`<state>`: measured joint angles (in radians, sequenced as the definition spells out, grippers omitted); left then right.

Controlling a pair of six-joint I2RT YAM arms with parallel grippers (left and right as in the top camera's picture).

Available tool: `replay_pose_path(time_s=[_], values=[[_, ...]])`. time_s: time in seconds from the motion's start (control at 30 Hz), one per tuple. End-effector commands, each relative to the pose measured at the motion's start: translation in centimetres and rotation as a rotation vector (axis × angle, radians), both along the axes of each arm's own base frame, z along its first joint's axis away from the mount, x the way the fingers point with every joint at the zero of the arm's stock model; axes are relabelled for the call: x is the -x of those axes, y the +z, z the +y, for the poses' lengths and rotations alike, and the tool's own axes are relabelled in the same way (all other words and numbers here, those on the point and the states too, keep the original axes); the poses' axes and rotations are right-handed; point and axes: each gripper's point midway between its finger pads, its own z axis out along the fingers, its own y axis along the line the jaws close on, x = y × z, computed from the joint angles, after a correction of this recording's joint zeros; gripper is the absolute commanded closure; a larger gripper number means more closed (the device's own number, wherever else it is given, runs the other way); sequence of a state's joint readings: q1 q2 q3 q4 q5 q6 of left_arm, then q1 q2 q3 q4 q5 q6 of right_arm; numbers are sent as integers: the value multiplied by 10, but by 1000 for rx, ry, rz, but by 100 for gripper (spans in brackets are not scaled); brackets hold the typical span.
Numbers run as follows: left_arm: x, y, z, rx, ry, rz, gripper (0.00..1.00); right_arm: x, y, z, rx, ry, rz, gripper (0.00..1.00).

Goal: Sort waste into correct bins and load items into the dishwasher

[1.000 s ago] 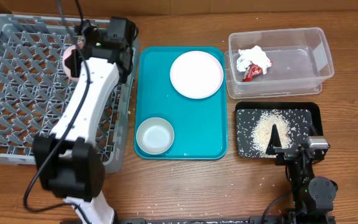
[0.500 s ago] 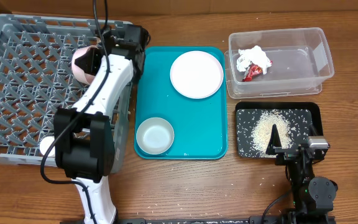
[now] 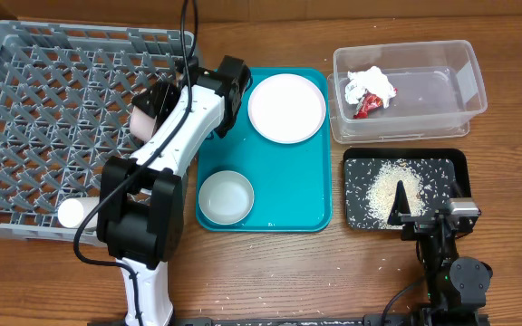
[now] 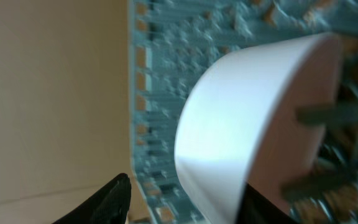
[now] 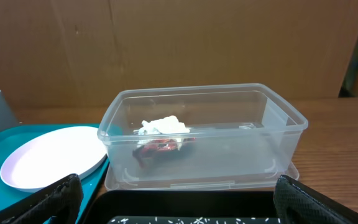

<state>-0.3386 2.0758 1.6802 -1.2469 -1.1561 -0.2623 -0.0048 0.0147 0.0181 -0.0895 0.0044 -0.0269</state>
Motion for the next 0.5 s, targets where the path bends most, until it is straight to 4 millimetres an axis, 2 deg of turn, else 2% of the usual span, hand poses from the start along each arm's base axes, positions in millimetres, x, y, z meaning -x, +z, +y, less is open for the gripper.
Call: replay_pose_path(time_s=[0.0, 0.07, 0.17, 0.23, 0.27, 0.33, 0.37, 0.43, 0.47], values=[[11, 9, -18, 310, 107, -139, 48, 0, -1, 1, 4, 2, -7, 0], [19, 19, -31, 455, 110, -149, 45, 0, -1, 1, 4, 2, -7, 0], [31, 39, -58, 705, 88, -178, 23, 0, -1, 1, 4, 2, -7, 0], [42, 60, -87, 934, 42, -200, 0, 0, -1, 1, 4, 2, -7, 0], [52, 72, -106, 1065, -7, -173, 0, 0, -1, 1, 4, 2, -7, 0], [69, 85, -123, 1172, -79, -118, 0, 0, -1, 1, 4, 2, -7, 0], [79, 89, -126, 1208, -75, -99, 11, 0, -1, 1, 4, 2, -7, 0], [95, 85, -125, 1218, -11, -69, 17, 0, -1, 1, 4, 2, -7, 0], [103, 77, -121, 1203, 42, -54, 25, 0, -1, 1, 4, 2, -7, 0]])
